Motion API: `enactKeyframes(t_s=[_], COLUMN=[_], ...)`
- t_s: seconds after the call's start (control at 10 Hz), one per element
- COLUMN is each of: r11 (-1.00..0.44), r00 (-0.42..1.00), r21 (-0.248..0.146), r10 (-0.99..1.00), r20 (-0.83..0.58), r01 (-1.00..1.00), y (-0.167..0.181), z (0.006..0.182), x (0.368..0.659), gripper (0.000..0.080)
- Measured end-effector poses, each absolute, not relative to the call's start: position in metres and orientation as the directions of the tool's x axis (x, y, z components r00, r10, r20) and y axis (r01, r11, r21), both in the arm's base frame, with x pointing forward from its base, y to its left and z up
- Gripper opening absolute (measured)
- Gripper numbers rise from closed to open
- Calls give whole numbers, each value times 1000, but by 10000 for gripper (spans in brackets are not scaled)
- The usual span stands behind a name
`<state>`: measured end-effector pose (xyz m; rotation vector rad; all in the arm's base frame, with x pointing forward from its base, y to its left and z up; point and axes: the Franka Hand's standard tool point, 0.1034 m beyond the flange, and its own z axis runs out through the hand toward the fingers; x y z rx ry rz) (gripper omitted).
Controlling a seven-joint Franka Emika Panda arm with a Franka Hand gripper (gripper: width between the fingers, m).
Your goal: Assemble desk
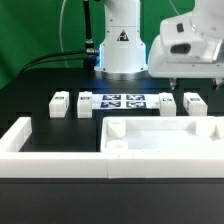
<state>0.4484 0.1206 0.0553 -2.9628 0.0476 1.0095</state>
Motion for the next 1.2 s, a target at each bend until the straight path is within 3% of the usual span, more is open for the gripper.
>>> enactKeyframes(t_s=[0.1,0.5,0.6,0.7,1.0,1.2], r11=[-1000,-996,-996,-994,-993,-994], r00=[783,623,645,645,617,504], r21=[0,12,13,-11,0,10], r10=[-24,-63,-70,-64,-72,-63], r20=[-621,-780,-761,-762,-784,-861], r01=[-31,-85,-94,-111,-115,-107], y=[125,120,130,141,139,135], z=[54,43,42,43,41,37], x=[458,446,449,449,447,441], gripper=[649,649,649,649,649,649])
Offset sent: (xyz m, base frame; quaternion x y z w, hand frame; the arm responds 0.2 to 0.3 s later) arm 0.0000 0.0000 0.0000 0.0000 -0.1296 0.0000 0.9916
